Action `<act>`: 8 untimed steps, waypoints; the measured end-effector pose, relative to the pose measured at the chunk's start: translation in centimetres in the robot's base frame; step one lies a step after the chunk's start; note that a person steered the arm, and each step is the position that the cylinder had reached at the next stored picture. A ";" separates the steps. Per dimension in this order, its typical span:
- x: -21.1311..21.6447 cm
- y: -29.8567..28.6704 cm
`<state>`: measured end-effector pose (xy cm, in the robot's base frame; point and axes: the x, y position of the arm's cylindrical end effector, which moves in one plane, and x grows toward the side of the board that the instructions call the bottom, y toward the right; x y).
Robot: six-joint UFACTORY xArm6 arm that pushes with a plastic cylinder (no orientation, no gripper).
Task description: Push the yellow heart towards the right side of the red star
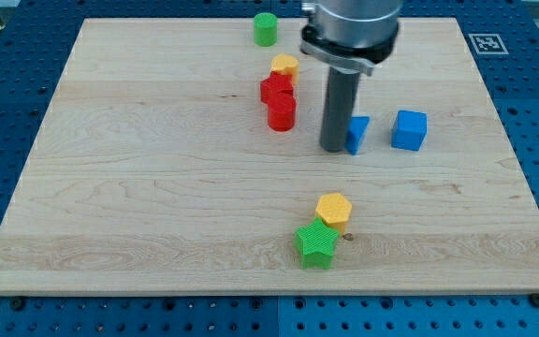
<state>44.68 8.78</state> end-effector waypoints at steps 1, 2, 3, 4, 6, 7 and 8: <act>-0.1 3.4; -1.2 4.7; -4.8 3.6; -9.2 1.7; -10.9 -4.5; -13.1 -5.6; -13.3 -5.3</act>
<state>31.33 3.51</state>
